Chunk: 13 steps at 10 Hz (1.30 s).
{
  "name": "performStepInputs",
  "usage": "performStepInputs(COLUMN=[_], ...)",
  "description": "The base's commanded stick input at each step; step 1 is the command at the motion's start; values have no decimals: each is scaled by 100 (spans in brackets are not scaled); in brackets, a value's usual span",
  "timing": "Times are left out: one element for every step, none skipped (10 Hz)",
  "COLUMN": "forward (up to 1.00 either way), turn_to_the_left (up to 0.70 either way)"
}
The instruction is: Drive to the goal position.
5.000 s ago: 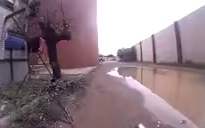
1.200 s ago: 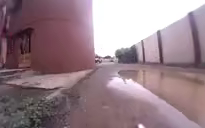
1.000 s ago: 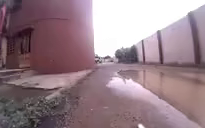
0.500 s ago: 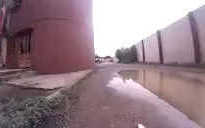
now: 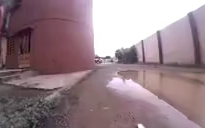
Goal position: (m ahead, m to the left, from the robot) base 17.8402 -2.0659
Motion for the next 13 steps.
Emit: performStepInputs(forward=[50, 50, 50, 36, 3, 0, 0, 0, 0, 0, 0, 0, 2], turn_to_the_left=[50, 50, 19, 0, 0, 0, 0, 0, 0, 0, 0, 0, 0])
